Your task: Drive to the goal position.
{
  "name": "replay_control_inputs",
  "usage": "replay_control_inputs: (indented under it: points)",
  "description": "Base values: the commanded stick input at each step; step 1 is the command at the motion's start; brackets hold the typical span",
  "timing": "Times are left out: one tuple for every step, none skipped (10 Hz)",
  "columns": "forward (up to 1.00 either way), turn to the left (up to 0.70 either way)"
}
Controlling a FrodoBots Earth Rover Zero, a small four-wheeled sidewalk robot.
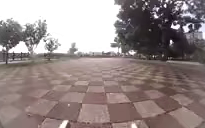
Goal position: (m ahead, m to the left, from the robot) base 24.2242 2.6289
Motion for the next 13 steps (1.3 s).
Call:
replay_control_inputs:
  points:
    - [1.0, 0.0]
    - [1.0, 0.0]
    - [1.0, 0.0]
    - [1.0, 0.0]
    - [1.0, 0.0]
    - [1.0, 0.0]
    - [1.0, 0.0]
    - [1.0, 0.0]
    - [1.0, 0.0]
    - [1.0, 0.0]
    - [1.0, 0.0]
    - [1.0, 0.0]
    - [1.0, 0.0]
